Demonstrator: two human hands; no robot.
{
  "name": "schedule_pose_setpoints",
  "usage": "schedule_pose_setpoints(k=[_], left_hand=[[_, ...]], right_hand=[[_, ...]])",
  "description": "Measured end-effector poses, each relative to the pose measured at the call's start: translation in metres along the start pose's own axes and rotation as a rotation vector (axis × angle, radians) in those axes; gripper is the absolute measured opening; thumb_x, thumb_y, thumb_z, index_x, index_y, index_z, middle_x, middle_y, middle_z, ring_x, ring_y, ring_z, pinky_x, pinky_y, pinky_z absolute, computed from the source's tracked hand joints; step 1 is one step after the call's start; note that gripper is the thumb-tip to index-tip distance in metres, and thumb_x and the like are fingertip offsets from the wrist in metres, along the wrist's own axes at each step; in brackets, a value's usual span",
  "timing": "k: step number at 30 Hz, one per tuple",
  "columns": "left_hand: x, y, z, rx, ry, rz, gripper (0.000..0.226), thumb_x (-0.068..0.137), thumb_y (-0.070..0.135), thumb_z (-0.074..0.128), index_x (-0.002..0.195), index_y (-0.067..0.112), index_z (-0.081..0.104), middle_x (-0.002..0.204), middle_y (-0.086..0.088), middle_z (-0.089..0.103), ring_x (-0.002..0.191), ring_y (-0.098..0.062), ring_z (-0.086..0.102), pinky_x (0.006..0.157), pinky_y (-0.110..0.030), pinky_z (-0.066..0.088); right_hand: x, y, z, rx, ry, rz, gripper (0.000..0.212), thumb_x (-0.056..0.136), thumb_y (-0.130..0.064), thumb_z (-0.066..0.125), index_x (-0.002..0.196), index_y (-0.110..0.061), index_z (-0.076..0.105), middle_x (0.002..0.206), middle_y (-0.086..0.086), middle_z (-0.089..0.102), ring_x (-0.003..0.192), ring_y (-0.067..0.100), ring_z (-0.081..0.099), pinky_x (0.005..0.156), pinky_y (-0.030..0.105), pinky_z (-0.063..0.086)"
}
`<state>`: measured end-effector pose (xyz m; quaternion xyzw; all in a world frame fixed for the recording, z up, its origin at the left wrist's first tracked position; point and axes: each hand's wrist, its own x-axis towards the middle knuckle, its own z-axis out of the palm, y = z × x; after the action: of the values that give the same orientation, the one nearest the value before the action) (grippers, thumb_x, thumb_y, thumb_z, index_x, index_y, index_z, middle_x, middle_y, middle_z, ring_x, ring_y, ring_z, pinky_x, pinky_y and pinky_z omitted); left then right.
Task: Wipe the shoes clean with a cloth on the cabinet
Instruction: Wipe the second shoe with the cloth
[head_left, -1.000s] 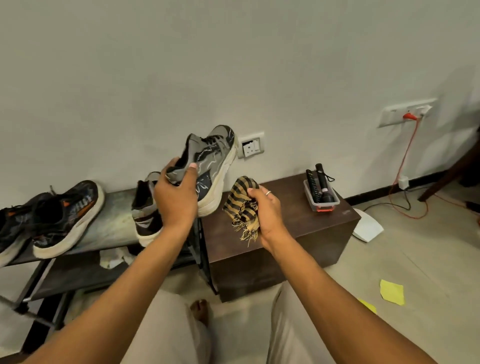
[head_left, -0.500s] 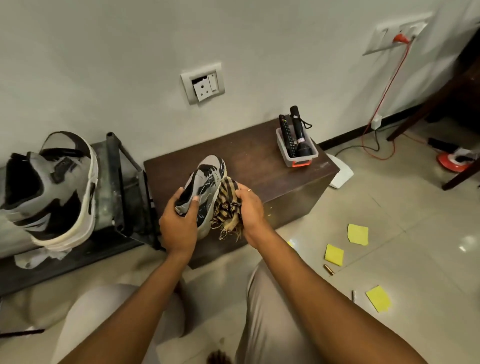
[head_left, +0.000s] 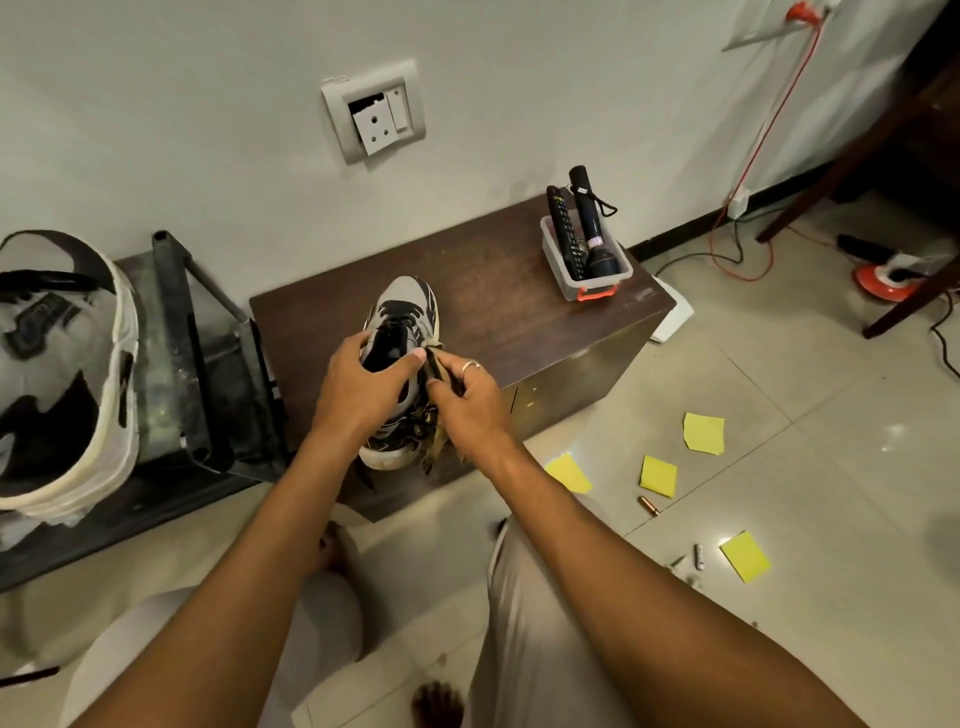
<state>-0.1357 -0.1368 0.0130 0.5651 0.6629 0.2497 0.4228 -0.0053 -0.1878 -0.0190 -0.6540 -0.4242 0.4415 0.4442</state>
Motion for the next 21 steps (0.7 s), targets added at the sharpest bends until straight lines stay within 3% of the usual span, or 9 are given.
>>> schedule_pose_setpoints(k=[4, 10, 12, 15, 21], left_hand=[[0.011, -0.005, 0.002, 0.002, -0.044, -0.017, 0.065, 0.078, 0.069, 0.058, 0.136, 0.040, 0.059, 0.128, 0.006, 0.068, 0.113, -0.021, 0.066, 0.098, -0.047, 0.054], [0.021, -0.012, 0.002, -0.020, -0.045, -0.021, 0.034, 0.097, 0.051, 0.054, 0.125, 0.037, 0.067, 0.111, 0.008, 0.072, 0.102, -0.019, 0.067, 0.082, -0.037, 0.051], [0.024, -0.015, 0.002, -0.043, -0.064, -0.015, 0.030, 0.097, 0.050, 0.053, 0.119, 0.036, 0.069, 0.107, 0.008, 0.072, 0.101, -0.020, 0.068, 0.086, -0.041, 0.053], [0.029, -0.021, 0.003, -0.054, -0.101, -0.016, 0.034, 0.096, 0.053, 0.052, 0.122, 0.036, 0.067, 0.113, 0.007, 0.072, 0.106, -0.020, 0.067, 0.097, -0.048, 0.053], [0.030, -0.022, 0.001, -0.085, -0.129, -0.019, 0.049, 0.088, 0.066, 0.047, 0.128, 0.042, 0.063, 0.116, 0.011, 0.072, 0.107, -0.017, 0.068, 0.098, -0.049, 0.053]], right_hand=[[0.007, 0.005, 0.001, -0.078, 0.007, -0.087, 0.033, 0.100, -0.016, 0.062, 0.132, -0.021, 0.069, 0.128, -0.004, 0.065, 0.116, 0.001, 0.058, 0.103, 0.017, 0.047], [0.009, -0.001, 0.001, -0.132, -0.016, -0.139, 0.029, 0.100, -0.015, 0.060, 0.124, -0.023, 0.074, 0.122, -0.010, 0.069, 0.113, -0.001, 0.062, 0.101, 0.023, 0.052], [0.002, 0.000, 0.001, -0.116, -0.036, -0.155, 0.029, 0.100, -0.013, 0.060, 0.122, -0.023, 0.074, 0.120, -0.012, 0.068, 0.112, -0.001, 0.062, 0.099, 0.020, 0.052], [0.009, 0.001, 0.007, -0.095, 0.023, -0.179, 0.031, 0.099, -0.006, 0.059, 0.123, -0.018, 0.074, 0.120, -0.009, 0.069, 0.113, 0.000, 0.063, 0.102, 0.022, 0.051], [0.041, -0.003, 0.020, -0.190, 0.084, -0.149, 0.026, 0.101, -0.014, 0.058, 0.118, -0.022, 0.076, 0.115, -0.007, 0.070, 0.108, 0.004, 0.064, 0.098, 0.033, 0.055]])
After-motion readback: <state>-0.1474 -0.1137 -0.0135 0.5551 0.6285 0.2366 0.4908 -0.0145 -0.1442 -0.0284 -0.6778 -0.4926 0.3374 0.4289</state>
